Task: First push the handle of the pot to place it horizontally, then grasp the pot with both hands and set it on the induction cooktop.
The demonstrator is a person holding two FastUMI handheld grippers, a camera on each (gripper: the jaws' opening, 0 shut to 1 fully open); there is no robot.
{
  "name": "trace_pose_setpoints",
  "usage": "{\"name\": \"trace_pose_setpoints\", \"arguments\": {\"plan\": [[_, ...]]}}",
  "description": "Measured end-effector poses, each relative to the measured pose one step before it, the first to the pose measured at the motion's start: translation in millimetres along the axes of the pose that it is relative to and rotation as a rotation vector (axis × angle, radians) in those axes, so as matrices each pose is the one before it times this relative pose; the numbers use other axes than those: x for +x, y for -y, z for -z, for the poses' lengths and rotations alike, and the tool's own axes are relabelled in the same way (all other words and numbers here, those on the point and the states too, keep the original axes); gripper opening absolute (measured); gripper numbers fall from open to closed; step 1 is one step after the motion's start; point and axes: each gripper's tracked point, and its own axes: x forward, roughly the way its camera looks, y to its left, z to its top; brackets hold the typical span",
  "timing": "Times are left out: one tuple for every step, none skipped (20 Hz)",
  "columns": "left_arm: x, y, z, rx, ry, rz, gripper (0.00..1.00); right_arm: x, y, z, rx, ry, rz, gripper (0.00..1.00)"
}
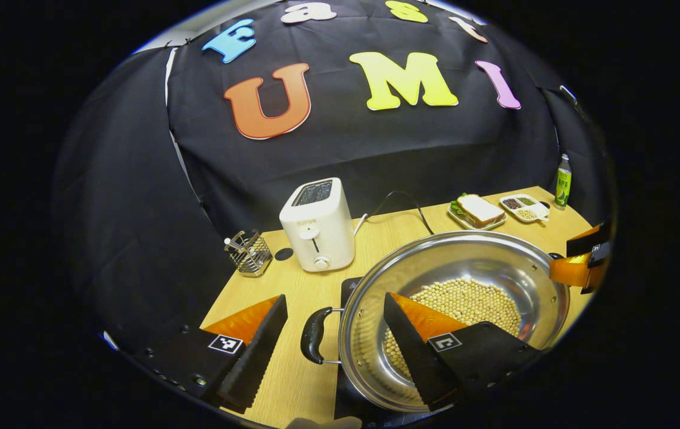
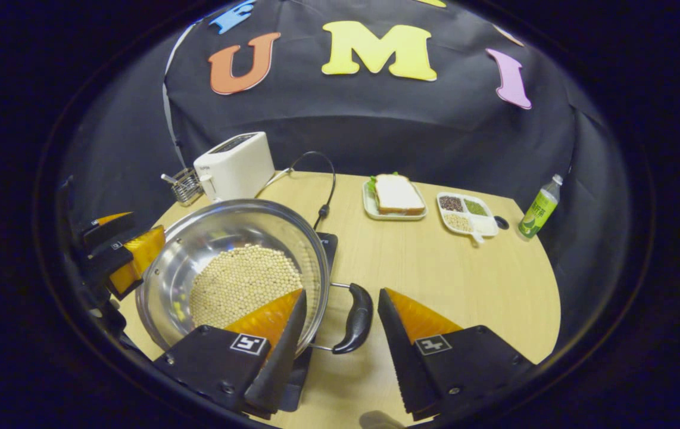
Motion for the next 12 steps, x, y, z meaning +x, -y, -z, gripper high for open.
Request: {"name": "trace_pose_setpoints", "arguments": {"plan": [[-6.85,2.02,-1.74,-0.00163,0.00603,0.00109,0.96,-6.84,2.26,-3.90,-0.01441,0.01574,0.00029,0.76],[-6.14,2.85,-2.94,-0.00182,0.00464,-0.00034,0.96,-7.36,4.04,-3.24,-0.01344,0.01233,0.00377,0.77],[-7.09,1.85,-4.30,-0.00547,0.00837,-0.00072,0.97,-8.82,3.79,-4.22,-0.00926,0.01773,-0.00083,0.76],[-7.94,3.29,-2.98,-0.01028,0.00553,0.00202,0.96,-9.14,3.30,-3.68,-0.00928,0.01802,-0.00222,0.76],[-9.37,5.36,-4.16,-0.01785,0.00805,0.01412,0.96,-10.80,3.00,-4.80,-0.01013,0.02183,-0.00501,0.77],[-10.92,7.60,-3.17,-0.01741,0.00040,0.00983,0.96,-9.90,6.33,-3.48,-0.01612,0.02267,0.00167,0.76],[-10.91,5.51,-5.98,-0.00810,0.01017,0.00371,0.97,-11.91,7.63,-2.82,-0.01526,0.01750,0.00443,0.77],[-12.53,3.74,-8.78,0.00050,0.02008,0.00017,0.97,-11.65,5.64,-4.01,-0.00654,0.02168,-0.00279,0.77],[-10.47,4.23,-10.27,0.00306,0.02096,-0.00273,0.97,-9.68,5.51,-2.04,-0.00723,0.01681,0.00107,0.77],[-12.34,6.09,-9.06,0.00162,0.01771,-0.00164,0.96,-11.89,7.96,-3.91,-0.00614,0.01670,0.00096,0.76],[-13.30,5.45,-9.22,-0.00223,0.01551,-0.00479,0.96,-12.30,7.92,-1.90,-0.00742,0.01370,-0.00064,0.76],[-14.35,5.32,-8.65,-0.00168,0.01260,-0.00741,0.96,-12.95,7.50,-2.57,-0.00741,0.01609,-0.00202,0.76]]}}
